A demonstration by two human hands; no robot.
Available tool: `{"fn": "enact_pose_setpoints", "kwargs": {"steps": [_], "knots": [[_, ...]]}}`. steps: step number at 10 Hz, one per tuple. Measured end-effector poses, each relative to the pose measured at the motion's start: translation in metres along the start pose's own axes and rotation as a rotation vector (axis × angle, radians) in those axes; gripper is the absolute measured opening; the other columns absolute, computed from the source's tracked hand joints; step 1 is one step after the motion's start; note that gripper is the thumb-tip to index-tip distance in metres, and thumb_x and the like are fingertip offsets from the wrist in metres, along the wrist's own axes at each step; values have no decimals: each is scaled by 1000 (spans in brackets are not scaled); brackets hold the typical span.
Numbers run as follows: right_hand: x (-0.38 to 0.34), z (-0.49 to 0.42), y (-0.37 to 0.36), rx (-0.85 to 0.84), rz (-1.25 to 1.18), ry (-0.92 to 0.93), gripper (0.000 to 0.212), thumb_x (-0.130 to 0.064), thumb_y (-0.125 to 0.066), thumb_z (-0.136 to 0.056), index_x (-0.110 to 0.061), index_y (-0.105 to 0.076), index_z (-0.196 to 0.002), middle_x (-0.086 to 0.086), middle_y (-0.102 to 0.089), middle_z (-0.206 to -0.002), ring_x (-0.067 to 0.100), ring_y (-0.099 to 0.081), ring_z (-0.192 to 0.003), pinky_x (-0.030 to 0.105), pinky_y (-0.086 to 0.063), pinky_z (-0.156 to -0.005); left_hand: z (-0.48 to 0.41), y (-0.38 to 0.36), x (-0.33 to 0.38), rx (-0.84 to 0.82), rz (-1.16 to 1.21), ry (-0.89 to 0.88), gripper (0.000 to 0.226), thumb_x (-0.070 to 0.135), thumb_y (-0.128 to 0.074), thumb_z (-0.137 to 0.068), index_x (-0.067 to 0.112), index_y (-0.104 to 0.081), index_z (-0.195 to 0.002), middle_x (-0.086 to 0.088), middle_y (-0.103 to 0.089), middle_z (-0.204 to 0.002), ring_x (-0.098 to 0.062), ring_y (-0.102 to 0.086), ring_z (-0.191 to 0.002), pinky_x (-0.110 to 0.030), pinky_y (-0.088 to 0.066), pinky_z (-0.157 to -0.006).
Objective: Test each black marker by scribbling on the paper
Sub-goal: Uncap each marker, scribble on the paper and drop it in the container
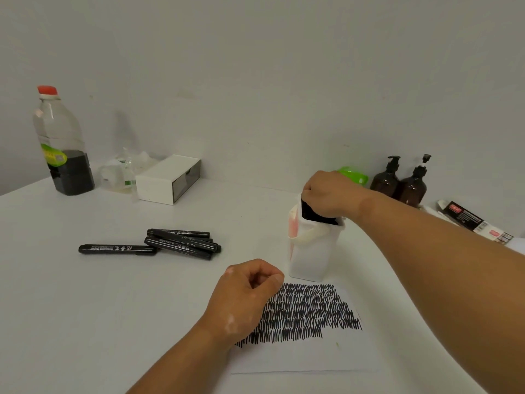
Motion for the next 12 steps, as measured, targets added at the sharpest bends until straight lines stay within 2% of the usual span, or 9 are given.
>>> {"fn": "enact_pose_setpoints", "kwargs": {"steps": [1,2,3,4,5,6,7,9,12], "knots": [[-4,1,-6,-55,72,16,37,-15,-40,-100,-14,-39,-64,2,-43,-67,27,-45,-75,30,-28,-50,0,-1,0,-6,5,8,11,29,-70,-89,28,-75,-80,15,-59,-60,1,-51,-56,-13,-43,-58],[-2,2,0,-33,0,-10,32,-15,-43,-99,-11,-45,-67,5,-51,-71,29,-49,-77,32,-35,-54,0,0,-1,3,8,14,11,28,-70,-89,28,-75,-79,16,-59,-59,2,-51,-55,-12,-43,-57],[4,7,20,45,-110,-25,28,-17,-47,-97,1,-68,-89,13,-72,-93,34,-65,-89,37,-55,-78,0,2,-1,6,-7,16,11,28,-70,-89,29,-75,-79,16,-60,-60,1,-51,-56,-13,-43,-58],[14,20,45,182,-193,3,31,-19,-50,-97,-2,-76,-101,7,-78,-94,27,-70,-96,37,-57,-81,-1,2,-2,6,-20,16,11,30,-70,-90,30,-75,-79,13,-60,-61,0,-51,-57,-15,-44,-59],[31,50,63,364,-364,13,22,-26,-57,-95,-24,-77,-87,-10,-76,-74,5,-68,-79,18,-47,-62,-1,4,-2,11,-32,8,12,30,-69,-90,30,-75,-79,12,-59,-61,0,-50,-56,-13,-43,-57],[50,92,55,501,-530,35,20,-30,-66,-91,-31,-72,-72,-18,-72,-63,-4,-62,-58,9,-39,-48,-1,4,-3,14,-42,6,13,29,-70,-90,30,-75,-78,13,-60,-59,2,-50,-53,-11,-41,-55],[64,130,18,496,-659,49,18,-29,-71,-90,-35,-71,-73,-18,-72,-64,-1,-53,-47,8,-40,-49,-2,5,-4,18,-61,7,13,29,-70,-90,31,-75,-78,13,-59,-58,2,-50,-52,-11,-41,-53],[74,165,-85,292,-799,-34,20,-23,-78,-85,-42,-74,-79,-5,-70,-63,10,-61,-56,15,-44,-55,-2,9,-6,48,-127,-12,13,28,-70,-90,34,-74,-80,10,-60,-59,0,-49,-54,-14,-42,-55],[73,173,-113,290,-887,12,20,-23,-79,-83,-43,-74,-82,-12,-60,-57,2,-47,-50,12,-40,-54,3,16,-1,104,-281,-41,11,23,-71,-89,28,-74,-80,6,-71,-74,-3,-60,-65,-10,-46,-61]]}}
Point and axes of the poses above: each hand's wrist, its own z-axis away from the middle knuckle, its own y-axis out of the back of the hand, x = y × z, the point moved 9 cm from there along -z, towards the middle knuckle
